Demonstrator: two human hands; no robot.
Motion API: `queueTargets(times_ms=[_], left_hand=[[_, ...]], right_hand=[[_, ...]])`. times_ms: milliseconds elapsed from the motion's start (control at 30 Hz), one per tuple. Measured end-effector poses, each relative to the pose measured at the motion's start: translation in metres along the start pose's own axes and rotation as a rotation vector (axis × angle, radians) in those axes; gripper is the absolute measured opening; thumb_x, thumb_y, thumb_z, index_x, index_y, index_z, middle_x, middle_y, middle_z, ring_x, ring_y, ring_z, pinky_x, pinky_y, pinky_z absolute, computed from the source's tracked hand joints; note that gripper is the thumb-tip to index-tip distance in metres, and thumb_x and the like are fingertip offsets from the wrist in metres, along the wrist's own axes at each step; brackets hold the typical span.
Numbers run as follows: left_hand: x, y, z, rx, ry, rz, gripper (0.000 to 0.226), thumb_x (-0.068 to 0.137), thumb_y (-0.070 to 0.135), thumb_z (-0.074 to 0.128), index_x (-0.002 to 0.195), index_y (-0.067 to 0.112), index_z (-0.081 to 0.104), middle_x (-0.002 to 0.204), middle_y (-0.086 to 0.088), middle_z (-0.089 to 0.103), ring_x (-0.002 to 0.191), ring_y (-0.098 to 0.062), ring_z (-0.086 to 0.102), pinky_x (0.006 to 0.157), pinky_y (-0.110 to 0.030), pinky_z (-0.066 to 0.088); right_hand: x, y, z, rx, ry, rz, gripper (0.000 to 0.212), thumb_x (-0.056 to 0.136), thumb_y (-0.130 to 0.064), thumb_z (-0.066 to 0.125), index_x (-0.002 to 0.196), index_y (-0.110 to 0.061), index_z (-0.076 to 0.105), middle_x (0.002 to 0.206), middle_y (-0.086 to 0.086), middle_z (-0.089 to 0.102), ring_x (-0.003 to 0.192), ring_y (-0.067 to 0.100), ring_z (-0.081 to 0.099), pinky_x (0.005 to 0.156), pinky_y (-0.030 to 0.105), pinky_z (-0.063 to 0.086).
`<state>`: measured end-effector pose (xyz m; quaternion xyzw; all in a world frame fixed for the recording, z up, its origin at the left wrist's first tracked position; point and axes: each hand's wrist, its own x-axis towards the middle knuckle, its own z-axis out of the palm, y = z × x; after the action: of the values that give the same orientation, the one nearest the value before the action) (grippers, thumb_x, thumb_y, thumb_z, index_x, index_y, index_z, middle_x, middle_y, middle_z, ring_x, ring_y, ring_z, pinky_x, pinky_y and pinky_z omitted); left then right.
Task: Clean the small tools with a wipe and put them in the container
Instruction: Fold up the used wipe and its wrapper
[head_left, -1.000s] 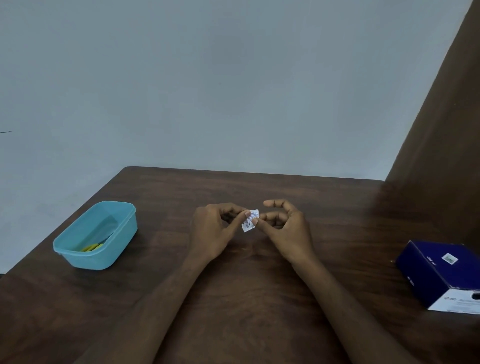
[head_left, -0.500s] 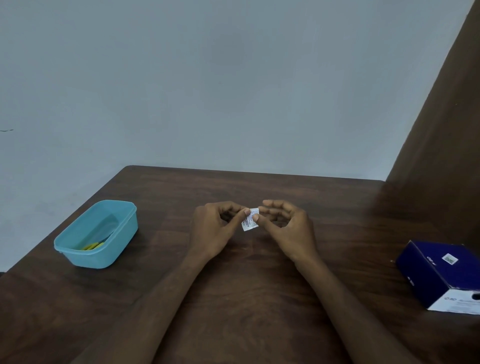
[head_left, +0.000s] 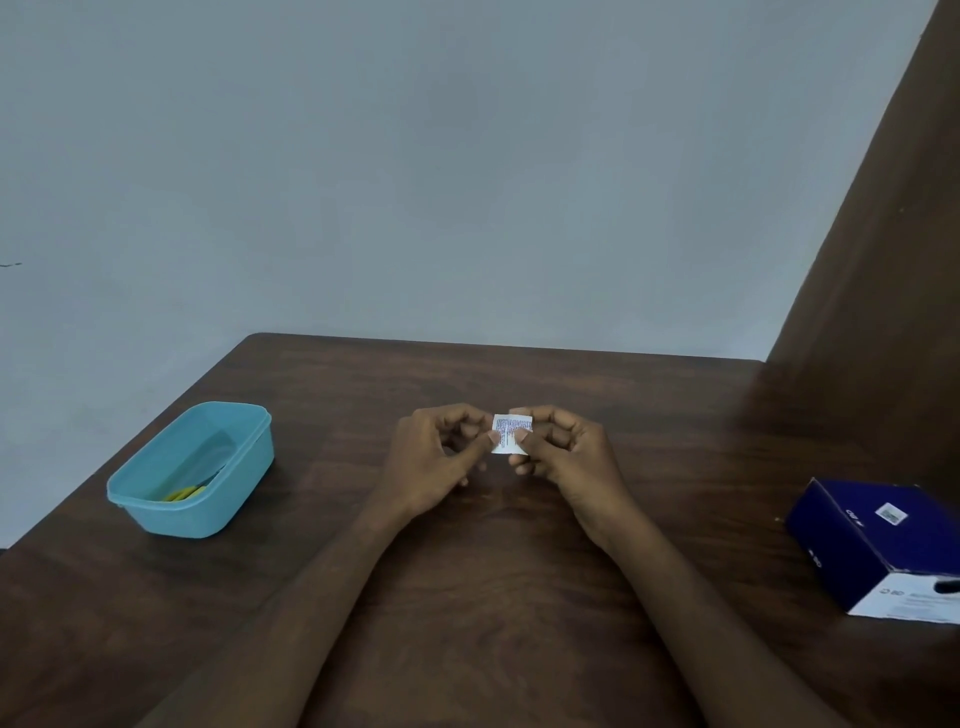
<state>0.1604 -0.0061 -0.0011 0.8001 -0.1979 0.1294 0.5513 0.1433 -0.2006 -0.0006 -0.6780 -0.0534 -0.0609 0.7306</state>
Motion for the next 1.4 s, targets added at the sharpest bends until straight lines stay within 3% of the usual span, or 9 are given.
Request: queueTargets(times_ms=[300,433,533,667,900,1067,1167,1300,1400], left_hand=[[0.001,-0.001,-0.003,-0.033,0.004,0.002,0.019,0.099,0.001,0.069,0.094,0.017,0.079,0.077,-0.003,0.076,0.065,-0.025,0.076,0.049,-0.038,0.061],[0.001,-0.003,-0.002,0.035,-0.004,0.028,0.008,0.1,0.019,0.076,0.093,0.02,0.08,0.078,0.002,0.077,0.067,-0.016,0.075,0.051,-0.032,0.06],[0.002,-0.006,-0.001,0.066,-0.009,0.022,0.008,0.094,0.029,0.084,0.1,0.027,0.079,0.081,0.007,0.077,0.068,-0.009,0.071,0.056,-0.022,0.056],[0.003,-0.003,-0.001,0.035,-0.022,0.024,0.008,0.095,0.029,0.084,0.103,0.027,0.083,0.088,0.011,0.081,0.075,-0.004,0.074,0.065,-0.022,0.057],[0.004,-0.002,-0.003,0.002,-0.058,0.073,0.007,0.096,0.023,0.082,0.103,0.023,0.084,0.094,0.01,0.083,0.086,-0.008,0.077,0.082,-0.025,0.06],[0.004,-0.002,-0.005,-0.093,-0.091,0.064,0.013,0.099,0.017,0.077,0.109,0.016,0.085,0.098,0.008,0.084,0.085,-0.001,0.073,0.083,-0.02,0.055],[0.005,-0.003,-0.004,-0.093,-0.103,0.046,0.015,0.1,0.018,0.077,0.111,0.016,0.085,0.099,0.006,0.084,0.084,-0.002,0.071,0.082,-0.022,0.055],[0.003,-0.003,-0.002,-0.042,-0.003,0.03,0.006,0.094,0.024,0.084,0.099,0.021,0.085,0.085,0.007,0.083,0.071,-0.006,0.074,0.073,-0.038,0.06],[-0.001,0.0,-0.002,0.002,0.105,0.043,0.012,0.087,0.028,0.09,0.089,0.021,0.081,0.074,0.008,0.08,0.065,-0.009,0.075,0.065,-0.03,0.058]], right_hand=[[0.0,-0.003,0.002,0.075,0.012,0.018,0.026,0.099,0.005,0.057,0.092,0.0,0.082,0.088,0.02,0.08,0.077,0.029,0.074,0.071,0.032,0.062],[-0.001,-0.001,-0.001,-0.112,0.02,-0.069,0.006,0.09,-0.014,0.084,0.094,-0.01,0.083,0.084,0.013,0.08,0.073,0.023,0.074,0.073,0.035,0.061],[0.0,0.002,-0.001,-0.17,0.021,-0.076,0.025,0.083,-0.019,0.091,0.105,-0.019,0.079,0.085,0.007,0.081,0.072,0.018,0.074,0.076,0.036,0.062],[0.003,0.004,-0.005,-0.111,0.051,-0.084,0.021,0.086,-0.017,0.088,0.104,-0.015,0.078,0.087,0.009,0.082,0.074,0.019,0.076,0.083,0.041,0.063],[0.007,0.006,-0.001,0.086,0.071,-0.031,0.009,0.094,-0.008,0.077,0.102,-0.007,0.082,0.103,0.011,0.082,0.086,0.019,0.076,0.079,0.029,0.064],[0.004,0.004,0.003,0.252,0.055,0.076,0.014,0.092,-0.007,0.078,0.105,-0.004,0.079,0.09,0.011,0.08,0.073,0.014,0.073,0.073,0.026,0.064],[0.004,0.008,0.003,0.112,0.138,-0.008,0.012,0.09,-0.015,0.082,0.096,-0.005,0.08,0.088,0.011,0.081,0.076,0.016,0.074,0.077,0.032,0.065],[0.002,0.014,0.005,-0.21,0.061,-0.118,0.027,0.099,-0.041,0.073,0.088,-0.019,0.083,0.079,0.006,0.08,0.073,0.018,0.076,0.079,0.044,0.064],[-0.003,0.01,0.007,-0.274,0.006,-0.163,0.018,0.095,-0.039,0.079,0.09,-0.022,0.083,0.078,0.003,0.079,0.073,0.018,0.076,0.077,0.041,0.062]])
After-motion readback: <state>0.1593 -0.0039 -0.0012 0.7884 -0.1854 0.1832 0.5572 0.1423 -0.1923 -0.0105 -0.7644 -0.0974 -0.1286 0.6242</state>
